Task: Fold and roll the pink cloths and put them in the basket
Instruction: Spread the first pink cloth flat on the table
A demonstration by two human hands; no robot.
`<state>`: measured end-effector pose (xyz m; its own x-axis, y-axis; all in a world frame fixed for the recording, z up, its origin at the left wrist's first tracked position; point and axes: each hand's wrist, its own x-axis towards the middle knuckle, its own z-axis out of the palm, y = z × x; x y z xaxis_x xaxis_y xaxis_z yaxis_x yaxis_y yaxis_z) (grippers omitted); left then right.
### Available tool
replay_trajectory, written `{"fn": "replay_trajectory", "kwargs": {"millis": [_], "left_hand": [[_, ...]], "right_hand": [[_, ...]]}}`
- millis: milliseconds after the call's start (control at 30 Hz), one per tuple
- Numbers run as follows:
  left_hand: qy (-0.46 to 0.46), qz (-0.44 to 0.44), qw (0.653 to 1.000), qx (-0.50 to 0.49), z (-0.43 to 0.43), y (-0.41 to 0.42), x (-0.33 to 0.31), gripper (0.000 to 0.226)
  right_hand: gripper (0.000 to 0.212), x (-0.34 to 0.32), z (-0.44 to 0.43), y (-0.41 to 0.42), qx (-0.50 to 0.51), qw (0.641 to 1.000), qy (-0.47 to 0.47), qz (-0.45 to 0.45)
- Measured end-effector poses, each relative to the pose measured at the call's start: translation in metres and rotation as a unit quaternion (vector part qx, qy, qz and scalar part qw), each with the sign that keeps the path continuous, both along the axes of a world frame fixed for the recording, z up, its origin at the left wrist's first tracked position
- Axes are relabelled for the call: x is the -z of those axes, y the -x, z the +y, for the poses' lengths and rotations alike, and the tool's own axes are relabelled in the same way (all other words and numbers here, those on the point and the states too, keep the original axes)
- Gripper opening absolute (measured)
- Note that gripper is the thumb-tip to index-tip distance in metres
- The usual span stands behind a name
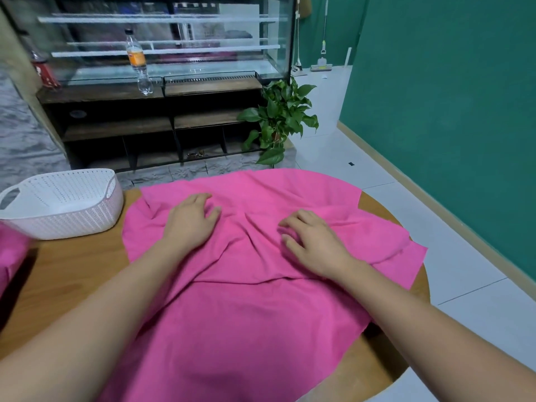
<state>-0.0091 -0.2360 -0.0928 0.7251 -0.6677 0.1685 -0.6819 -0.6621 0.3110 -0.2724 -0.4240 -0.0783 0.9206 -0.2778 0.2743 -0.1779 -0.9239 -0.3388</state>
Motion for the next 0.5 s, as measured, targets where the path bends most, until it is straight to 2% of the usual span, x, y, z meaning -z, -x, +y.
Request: {"fn": "replay_trajectory", "kwargs": {"millis": [133, 233, 500], "left_hand": [[-0.056, 0.048, 0.997, 0.006, 0.009, -0.028, 0.018, 0.070], [-0.073, 0.033, 0.996, 0.031, 0.009, -0.042, 0.024, 0.069], [-0.115, 0.048, 0.992, 0.001, -0.010, -0.079, 0.013, 0.072]], "right_hand": [[0.041, 0.018, 0.012, -0.033, -0.005, 0.999, 0.014, 0.052], [0.047, 0.035, 0.019, -0.048, 0.002, 0.996, 0.036, 0.079], [0.045, 0.038, 0.019, -0.065, 0.023, 0.996, 0.089, 0.021]]}}
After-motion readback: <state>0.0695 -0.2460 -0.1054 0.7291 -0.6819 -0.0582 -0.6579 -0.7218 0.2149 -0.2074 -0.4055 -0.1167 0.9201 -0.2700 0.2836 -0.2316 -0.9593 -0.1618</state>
